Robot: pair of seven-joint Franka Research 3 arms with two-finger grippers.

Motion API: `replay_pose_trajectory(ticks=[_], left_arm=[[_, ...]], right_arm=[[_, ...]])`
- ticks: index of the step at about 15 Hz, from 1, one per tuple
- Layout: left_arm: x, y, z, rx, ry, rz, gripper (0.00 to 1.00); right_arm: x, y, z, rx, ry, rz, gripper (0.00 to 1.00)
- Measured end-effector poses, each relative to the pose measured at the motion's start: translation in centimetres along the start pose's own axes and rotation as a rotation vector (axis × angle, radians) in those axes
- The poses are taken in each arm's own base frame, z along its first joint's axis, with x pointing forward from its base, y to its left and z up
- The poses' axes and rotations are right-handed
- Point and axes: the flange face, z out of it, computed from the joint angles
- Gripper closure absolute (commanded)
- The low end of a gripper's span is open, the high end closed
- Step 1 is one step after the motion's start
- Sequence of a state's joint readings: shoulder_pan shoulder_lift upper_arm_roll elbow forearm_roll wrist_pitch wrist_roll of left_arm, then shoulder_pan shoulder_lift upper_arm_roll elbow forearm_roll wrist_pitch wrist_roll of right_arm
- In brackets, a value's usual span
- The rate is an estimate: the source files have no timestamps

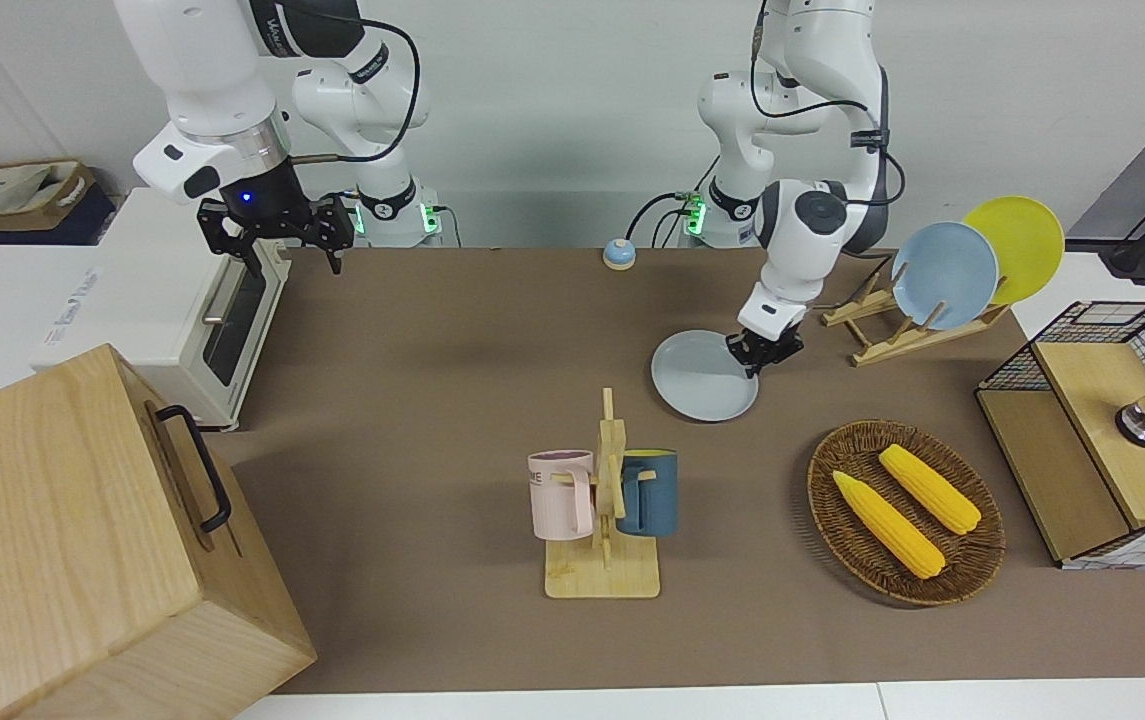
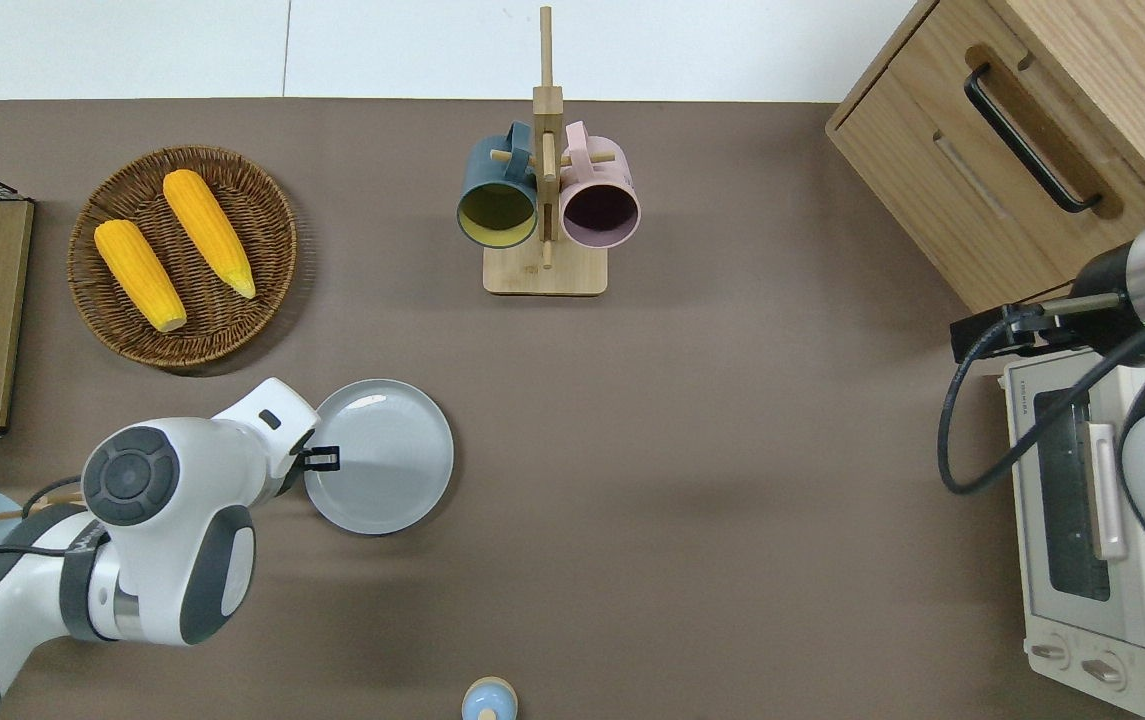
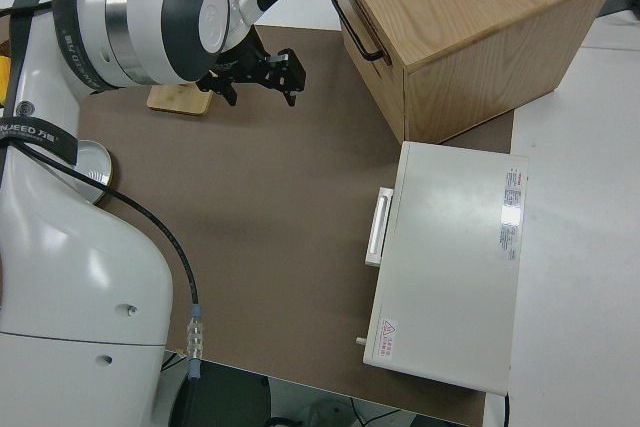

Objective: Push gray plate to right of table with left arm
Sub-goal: 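Push the gray plate with the left gripper across the table toward the toaster oven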

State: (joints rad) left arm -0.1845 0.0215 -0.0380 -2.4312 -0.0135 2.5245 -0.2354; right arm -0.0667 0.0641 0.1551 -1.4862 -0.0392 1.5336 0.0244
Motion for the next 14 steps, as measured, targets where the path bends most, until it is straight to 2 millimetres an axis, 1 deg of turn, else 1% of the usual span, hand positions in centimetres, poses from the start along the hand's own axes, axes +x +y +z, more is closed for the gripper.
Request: replay_pose_trajectory(ticks=[9, 14], left_arm=[[-2.8, 11.8, 0.2, -0.027, 0.01, -0.056, 1.0], [-4.2, 17.8, 0.3, -0.046, 0.012, -0.086, 1.0]], right_arm=[[0.0, 0.0, 0.0, 0.0, 0.0, 0.0, 0.017], [0.0, 0.0, 0.0, 0.0, 0.0, 0.0, 0.017]])
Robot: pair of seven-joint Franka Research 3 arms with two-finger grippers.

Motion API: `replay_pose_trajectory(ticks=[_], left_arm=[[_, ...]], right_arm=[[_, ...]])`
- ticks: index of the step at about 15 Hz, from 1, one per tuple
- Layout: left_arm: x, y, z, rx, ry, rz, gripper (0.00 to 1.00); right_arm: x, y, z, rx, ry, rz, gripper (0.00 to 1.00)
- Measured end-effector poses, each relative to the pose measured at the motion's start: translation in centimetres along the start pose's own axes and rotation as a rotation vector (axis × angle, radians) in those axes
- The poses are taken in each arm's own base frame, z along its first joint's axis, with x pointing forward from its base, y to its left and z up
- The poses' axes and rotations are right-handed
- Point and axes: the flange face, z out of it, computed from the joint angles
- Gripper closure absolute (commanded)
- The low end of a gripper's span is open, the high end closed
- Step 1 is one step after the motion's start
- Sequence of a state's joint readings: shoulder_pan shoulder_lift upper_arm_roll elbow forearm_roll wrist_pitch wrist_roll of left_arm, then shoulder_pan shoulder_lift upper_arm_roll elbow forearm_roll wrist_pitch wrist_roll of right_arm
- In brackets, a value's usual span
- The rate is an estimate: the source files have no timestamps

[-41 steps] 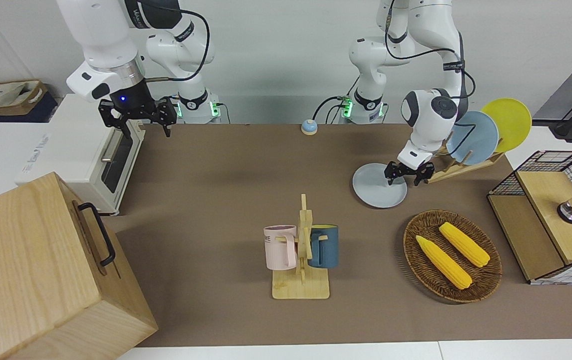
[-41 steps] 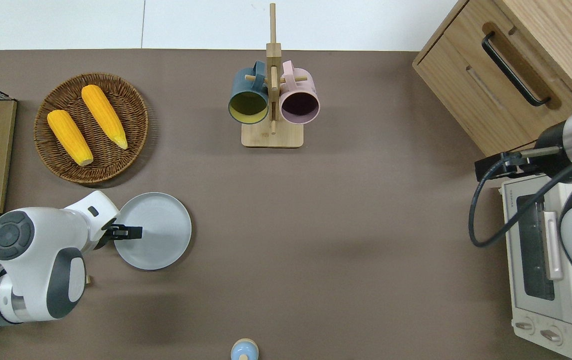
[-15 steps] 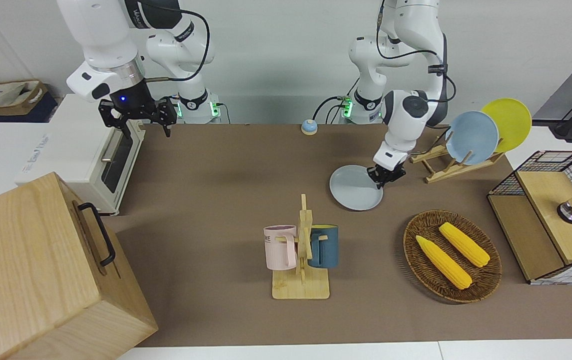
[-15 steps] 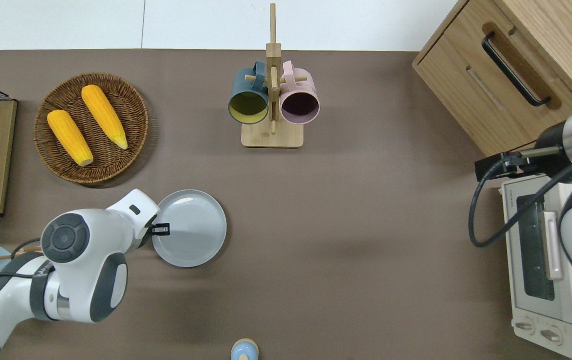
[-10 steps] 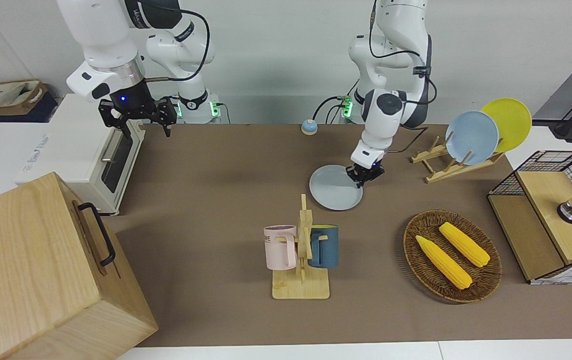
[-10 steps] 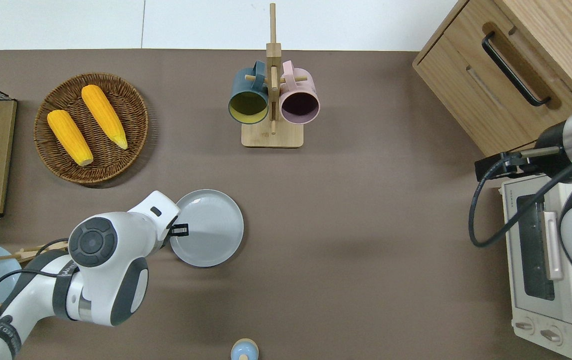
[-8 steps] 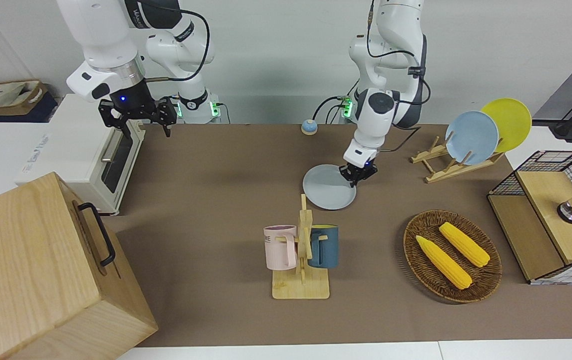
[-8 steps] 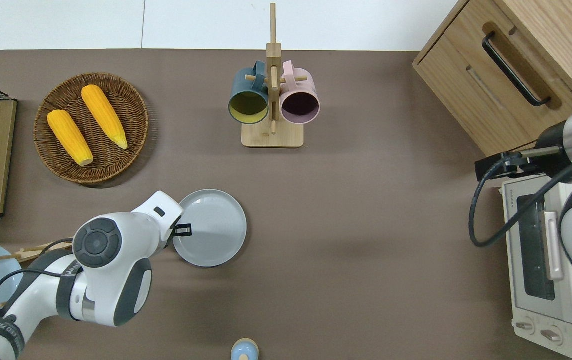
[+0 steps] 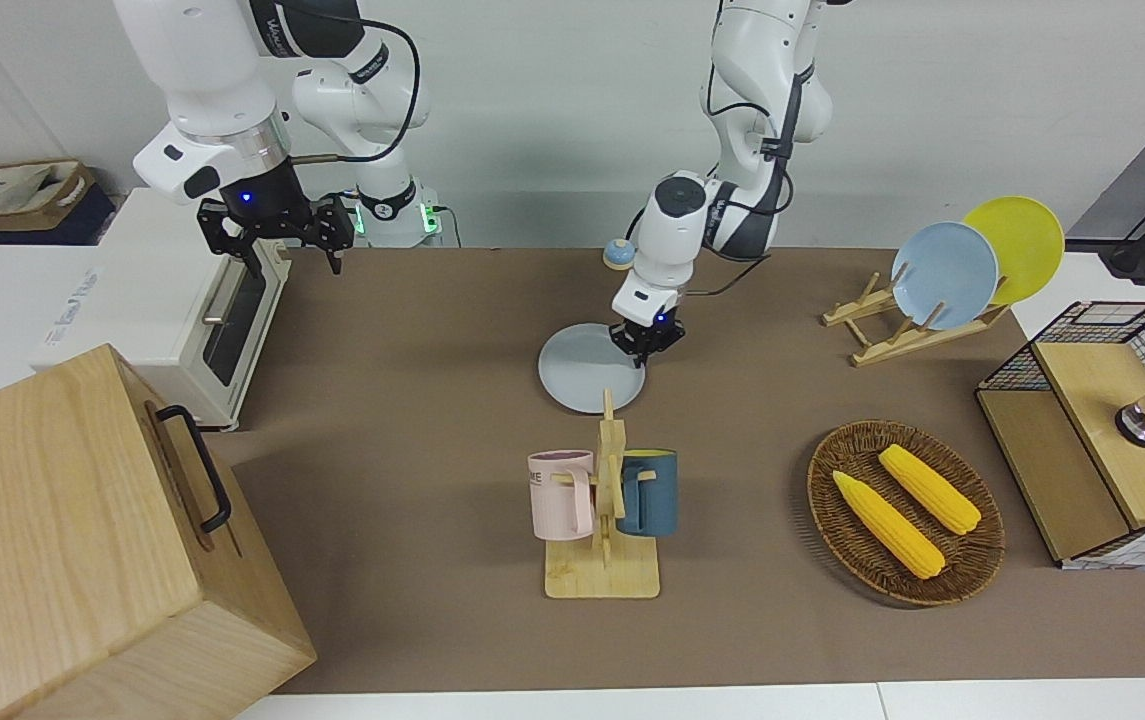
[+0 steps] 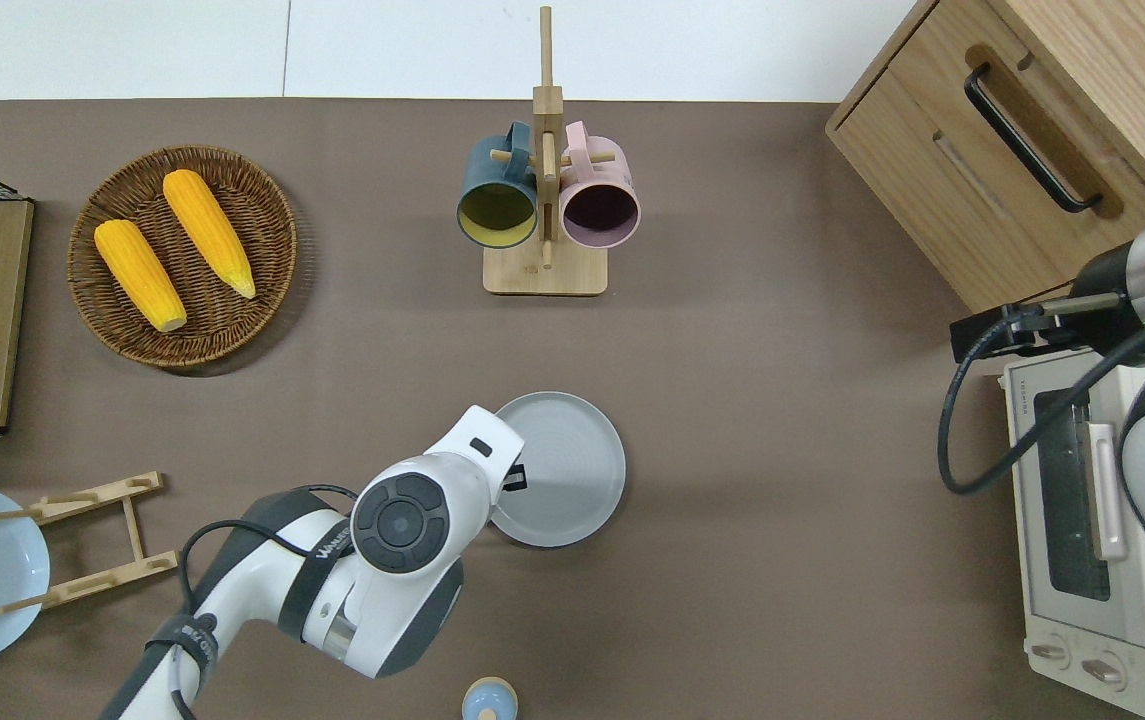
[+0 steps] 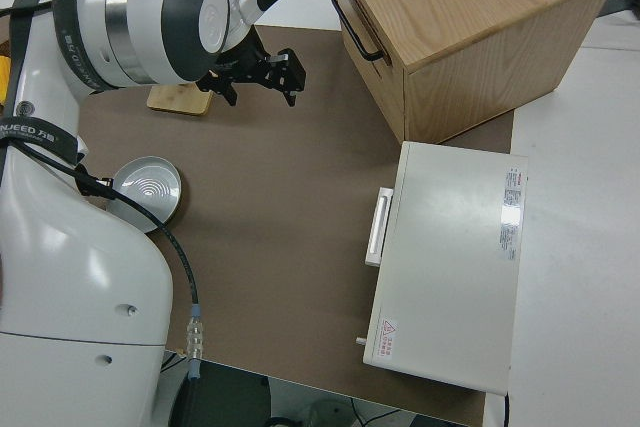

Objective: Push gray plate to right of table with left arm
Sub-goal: 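Push the gray plate with the left gripper across the table toward the toaster oven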

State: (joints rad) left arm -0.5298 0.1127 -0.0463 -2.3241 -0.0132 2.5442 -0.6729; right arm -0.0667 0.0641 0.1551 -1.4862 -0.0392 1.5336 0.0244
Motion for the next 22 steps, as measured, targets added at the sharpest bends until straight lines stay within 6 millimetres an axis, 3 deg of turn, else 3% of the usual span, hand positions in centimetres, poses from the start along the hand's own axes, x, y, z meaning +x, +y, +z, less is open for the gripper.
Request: replay_pose_trajectory(ticks=[11, 17, 19, 21, 22], left_arm=[[-4.1, 12.9, 0.8, -0.083, -0.01, -0.097, 1.0], [-5.4, 18.0, 1.3, -0.12, -0.015, -0.09, 1.0], [-5.6, 18.6, 1.3, -0.125, -0.016, -0.087, 0.84], [-5.6, 18.8, 1.6, -0.124, -0.018, -0.087, 0.56], [-5.6, 18.9, 1.6, -0.124, -0.018, -0.087, 0.29]], right_arm=[[0.0, 0.0, 0.0, 0.0, 0.0, 0.0, 0.017], [0.0, 0.0, 0.0, 0.0, 0.0, 0.0, 0.017], [0.0, 0.0, 0.0, 0.0, 0.0, 0.0, 0.017], [0.0, 0.0, 0.0, 0.0, 0.0, 0.0, 0.017], [0.0, 0.0, 0.0, 0.0, 0.0, 0.0, 0.017]])
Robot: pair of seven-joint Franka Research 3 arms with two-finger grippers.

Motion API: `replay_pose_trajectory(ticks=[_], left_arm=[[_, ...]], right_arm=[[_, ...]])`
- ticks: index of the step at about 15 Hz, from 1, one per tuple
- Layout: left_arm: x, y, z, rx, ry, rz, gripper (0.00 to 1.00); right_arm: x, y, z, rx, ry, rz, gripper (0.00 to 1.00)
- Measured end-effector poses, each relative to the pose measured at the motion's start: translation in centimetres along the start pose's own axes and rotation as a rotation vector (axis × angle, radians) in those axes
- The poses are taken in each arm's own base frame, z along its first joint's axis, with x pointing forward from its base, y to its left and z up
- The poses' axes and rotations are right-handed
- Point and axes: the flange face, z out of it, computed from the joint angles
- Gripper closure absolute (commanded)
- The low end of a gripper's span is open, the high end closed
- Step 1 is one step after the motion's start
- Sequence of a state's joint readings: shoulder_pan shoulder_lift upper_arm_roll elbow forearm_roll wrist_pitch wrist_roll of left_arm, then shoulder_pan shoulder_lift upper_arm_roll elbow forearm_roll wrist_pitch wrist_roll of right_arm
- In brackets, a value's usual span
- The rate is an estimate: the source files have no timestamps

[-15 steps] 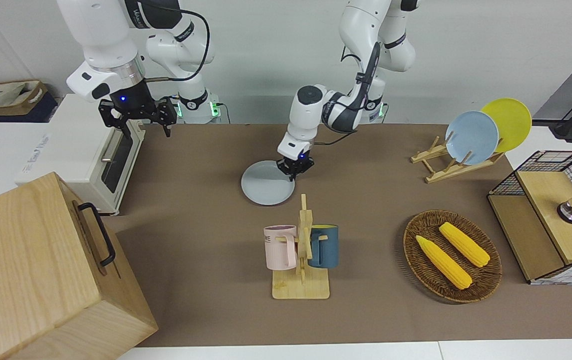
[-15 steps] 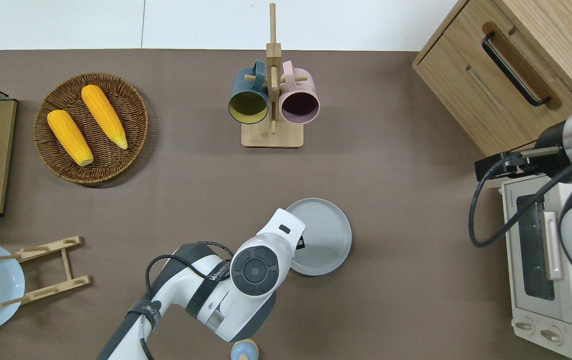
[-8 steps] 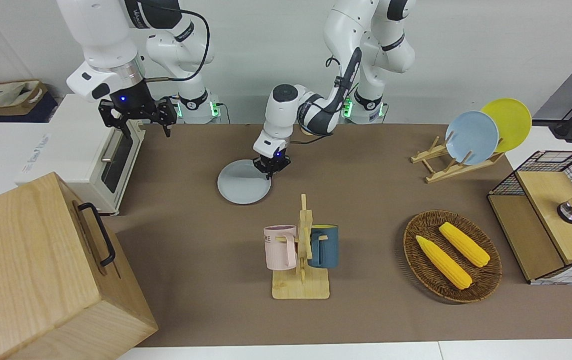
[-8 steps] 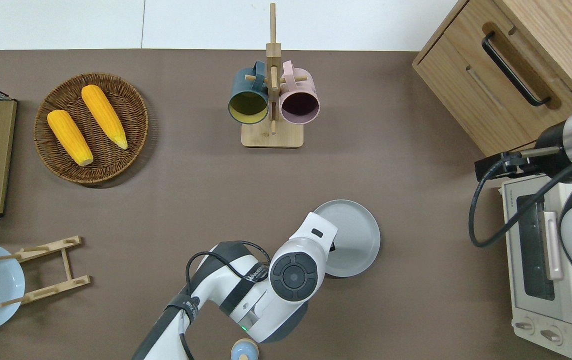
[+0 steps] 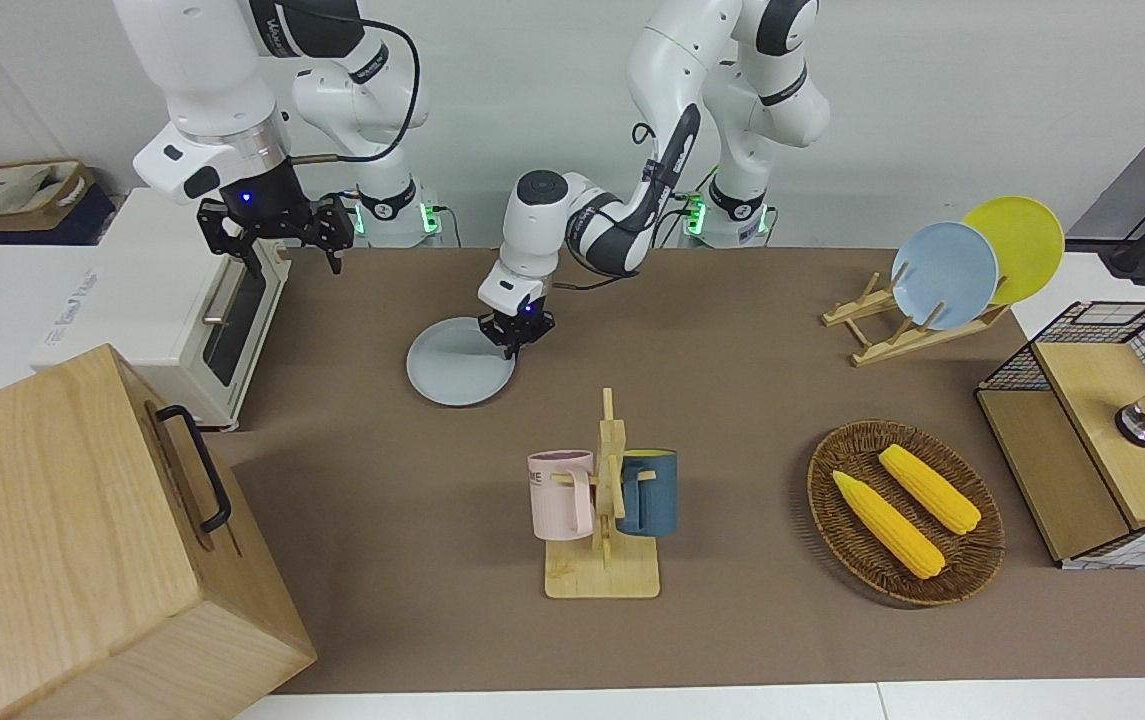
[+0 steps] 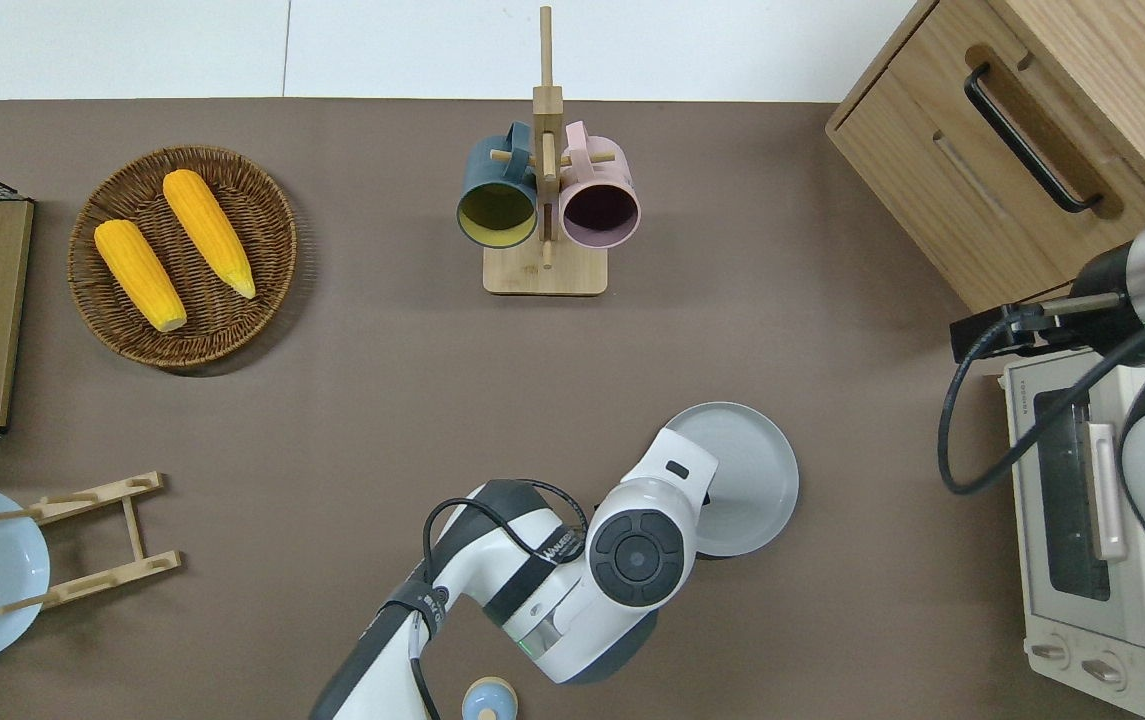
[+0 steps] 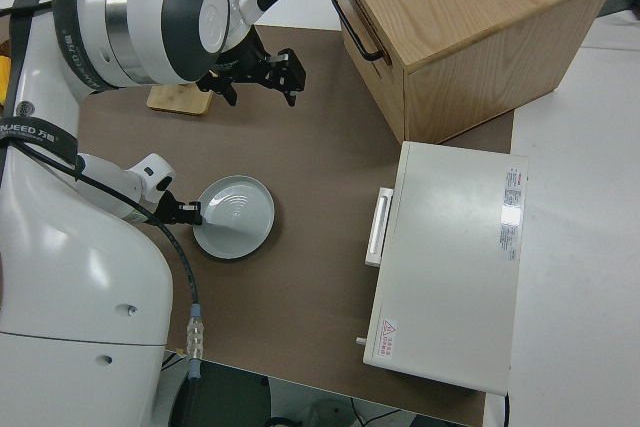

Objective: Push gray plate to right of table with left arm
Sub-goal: 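Push the gray plate with the left gripper across the table toward the toaster oven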

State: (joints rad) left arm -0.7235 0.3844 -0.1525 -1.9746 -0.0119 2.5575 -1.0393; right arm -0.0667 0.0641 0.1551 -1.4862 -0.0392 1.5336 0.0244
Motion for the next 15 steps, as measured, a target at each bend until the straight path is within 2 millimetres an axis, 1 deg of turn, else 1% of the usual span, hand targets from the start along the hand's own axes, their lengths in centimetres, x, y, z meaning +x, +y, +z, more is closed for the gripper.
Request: replay_pose_trajectory(ticks=[1, 2, 7, 10, 13, 15], left_arm=[[0.0, -0.1, 0.1, 0.002, -0.001, -0.001, 0.13], [0.0, -0.1, 0.3, 0.003, -0.002, -0.002, 0.01], [0.3, 0.2, 0.4, 0.0, -0.001, -0.005, 0.01], [0.5, -0.1, 0.9, 0.009, -0.003, -0.011, 0.01], [0.6, -0.2, 0.8, 0.013, -0.004, -0.012, 0.01], [1.2, -0.8, 0.6, 0.04, -0.014, -0.004, 0.01]], right_arm=[[0.0, 0.0, 0.0, 0.0, 0.0, 0.0, 0.017], [0.0, 0.0, 0.0, 0.0, 0.0, 0.0, 0.017], [0.0, 0.0, 0.0, 0.0, 0.0, 0.0, 0.017], [0.0, 0.0, 0.0, 0.0, 0.0, 0.0, 0.017], [0.0, 0.0, 0.0, 0.0, 0.0, 0.0, 0.017], [0.0, 0.0, 0.0, 0.0, 0.0, 0.0, 0.017]])
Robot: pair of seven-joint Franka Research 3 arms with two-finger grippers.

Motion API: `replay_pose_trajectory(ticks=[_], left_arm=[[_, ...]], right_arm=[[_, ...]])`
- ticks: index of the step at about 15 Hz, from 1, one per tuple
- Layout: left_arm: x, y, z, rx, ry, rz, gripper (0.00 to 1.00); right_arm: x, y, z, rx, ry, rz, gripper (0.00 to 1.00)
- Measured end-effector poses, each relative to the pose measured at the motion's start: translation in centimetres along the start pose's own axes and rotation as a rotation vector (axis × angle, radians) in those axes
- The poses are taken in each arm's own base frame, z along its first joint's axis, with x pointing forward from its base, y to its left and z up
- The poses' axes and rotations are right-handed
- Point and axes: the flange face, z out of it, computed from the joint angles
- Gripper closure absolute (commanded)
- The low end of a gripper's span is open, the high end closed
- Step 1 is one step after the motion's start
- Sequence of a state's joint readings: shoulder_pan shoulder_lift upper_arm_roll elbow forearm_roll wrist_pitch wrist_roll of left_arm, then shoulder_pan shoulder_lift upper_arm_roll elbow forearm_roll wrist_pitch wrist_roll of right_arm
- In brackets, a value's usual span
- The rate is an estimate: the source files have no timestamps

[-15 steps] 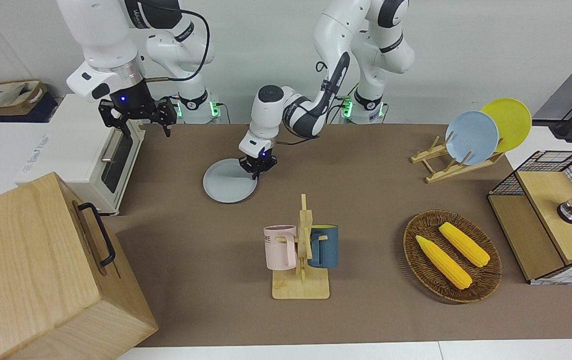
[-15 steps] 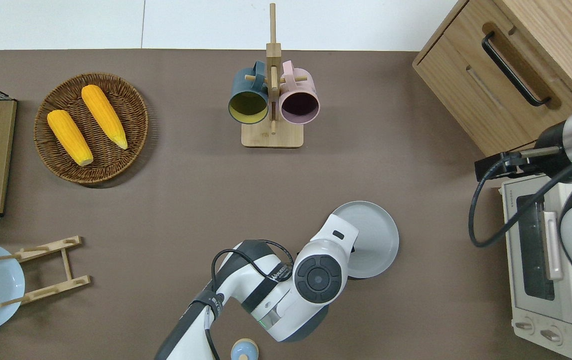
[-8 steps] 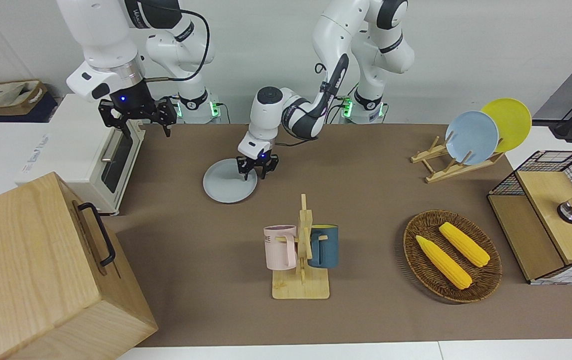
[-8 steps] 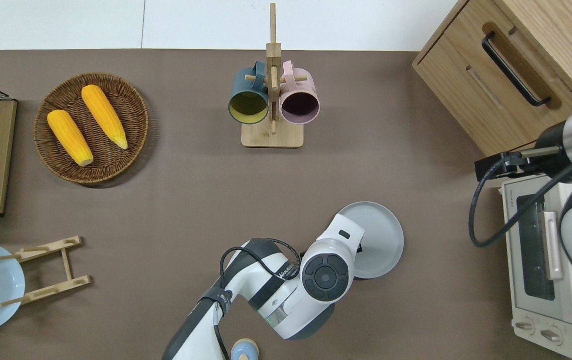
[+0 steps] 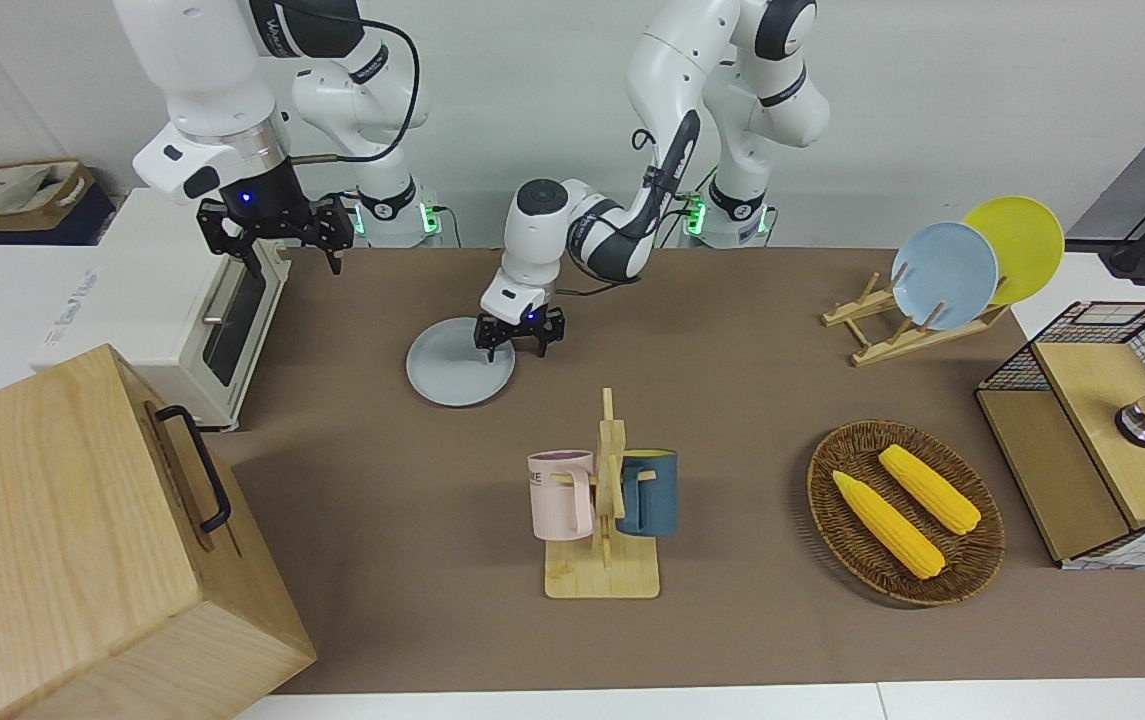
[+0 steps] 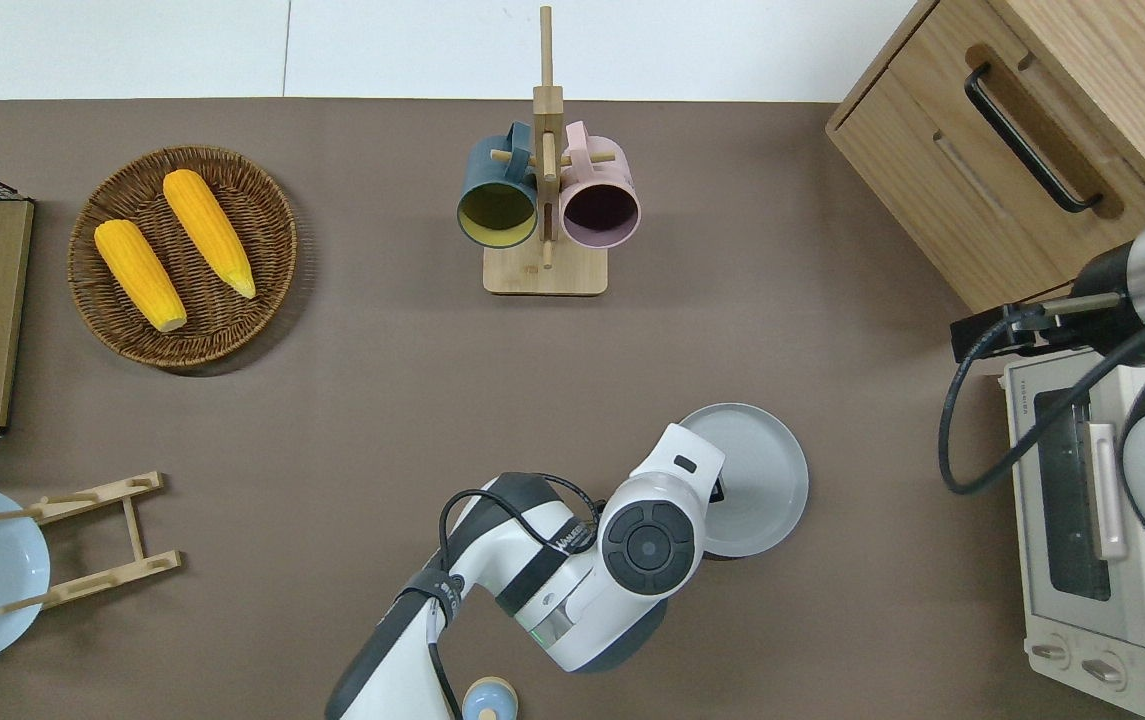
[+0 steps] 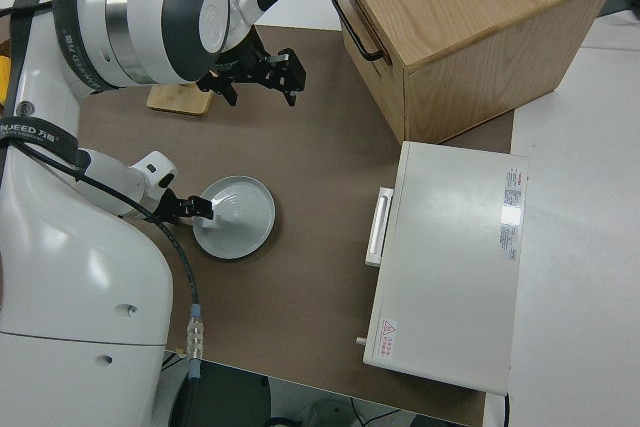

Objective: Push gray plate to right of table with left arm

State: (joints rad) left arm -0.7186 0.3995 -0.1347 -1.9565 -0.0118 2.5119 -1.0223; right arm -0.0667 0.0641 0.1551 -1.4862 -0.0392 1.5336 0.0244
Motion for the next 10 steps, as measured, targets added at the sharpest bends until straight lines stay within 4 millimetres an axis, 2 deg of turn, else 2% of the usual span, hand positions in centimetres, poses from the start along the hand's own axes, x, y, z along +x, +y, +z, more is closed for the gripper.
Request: replay_pose_trajectory(ticks=[3, 10], left_arm=[[2.7, -1.9, -1.6, 0.036, -0.017, 0.033, 0.01], [8.3, -7.6, -9.2, 0.067, -0.081, 0.092, 0.0]], right_arm=[[0.0, 0.0, 0.0, 0.0, 0.0, 0.0, 0.017], [0.0, 0.0, 0.0, 0.0, 0.0, 0.0, 0.017]])
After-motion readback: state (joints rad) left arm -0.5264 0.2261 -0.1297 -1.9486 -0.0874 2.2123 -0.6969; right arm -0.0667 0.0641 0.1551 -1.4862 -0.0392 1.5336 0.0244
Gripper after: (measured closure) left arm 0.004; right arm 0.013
